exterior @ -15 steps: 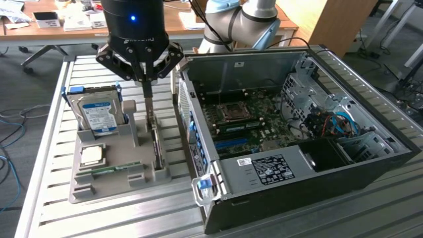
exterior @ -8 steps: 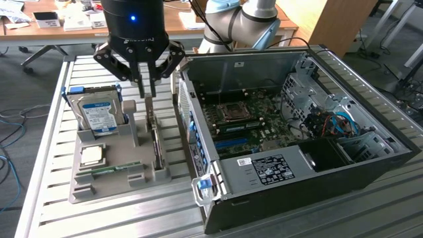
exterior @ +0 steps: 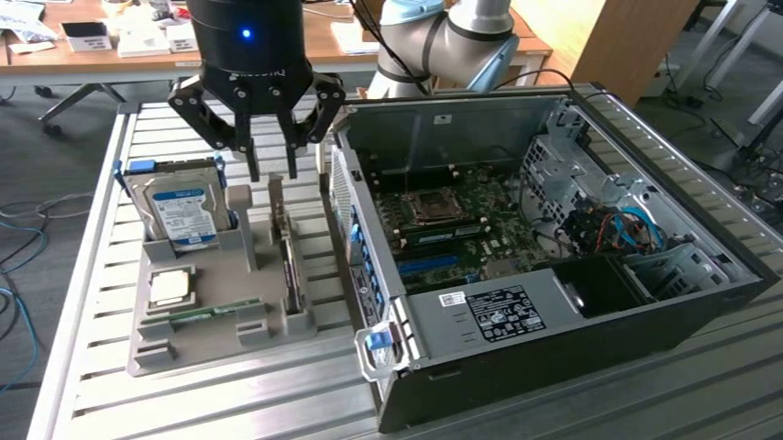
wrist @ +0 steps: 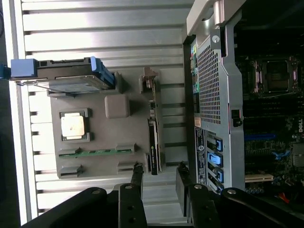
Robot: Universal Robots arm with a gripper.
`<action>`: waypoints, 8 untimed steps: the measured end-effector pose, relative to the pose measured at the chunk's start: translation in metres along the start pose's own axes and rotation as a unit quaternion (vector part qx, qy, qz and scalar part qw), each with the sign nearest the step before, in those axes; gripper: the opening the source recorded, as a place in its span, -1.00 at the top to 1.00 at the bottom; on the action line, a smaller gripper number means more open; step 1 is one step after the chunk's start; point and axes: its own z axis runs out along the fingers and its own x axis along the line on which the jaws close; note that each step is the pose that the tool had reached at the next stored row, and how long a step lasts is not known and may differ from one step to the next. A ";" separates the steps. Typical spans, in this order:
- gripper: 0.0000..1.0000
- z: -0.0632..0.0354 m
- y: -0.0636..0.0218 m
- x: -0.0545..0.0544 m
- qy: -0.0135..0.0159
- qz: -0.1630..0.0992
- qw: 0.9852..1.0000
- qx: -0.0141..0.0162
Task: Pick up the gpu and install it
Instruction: 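Pick up the gpu and move the gpu toward the slot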
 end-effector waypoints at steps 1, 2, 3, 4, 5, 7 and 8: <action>0.17 0.0000 0.0000 0.000 0.000 0.000 1.000 0.000; 0.17 0.0000 0.0000 0.000 0.000 0.000 1.000 0.000; 0.17 0.0000 0.0000 0.000 0.000 0.000 1.000 0.000; 0.17 0.0000 0.0000 0.000 0.000 0.000 1.000 0.000; 0.17 0.0000 0.0000 0.000 0.000 0.000 1.000 0.000; 0.17 0.0006 0.0000 0.000 0.000 0.000 1.000 0.000; 0.17 0.0010 0.0000 0.000 0.000 0.000 1.000 0.000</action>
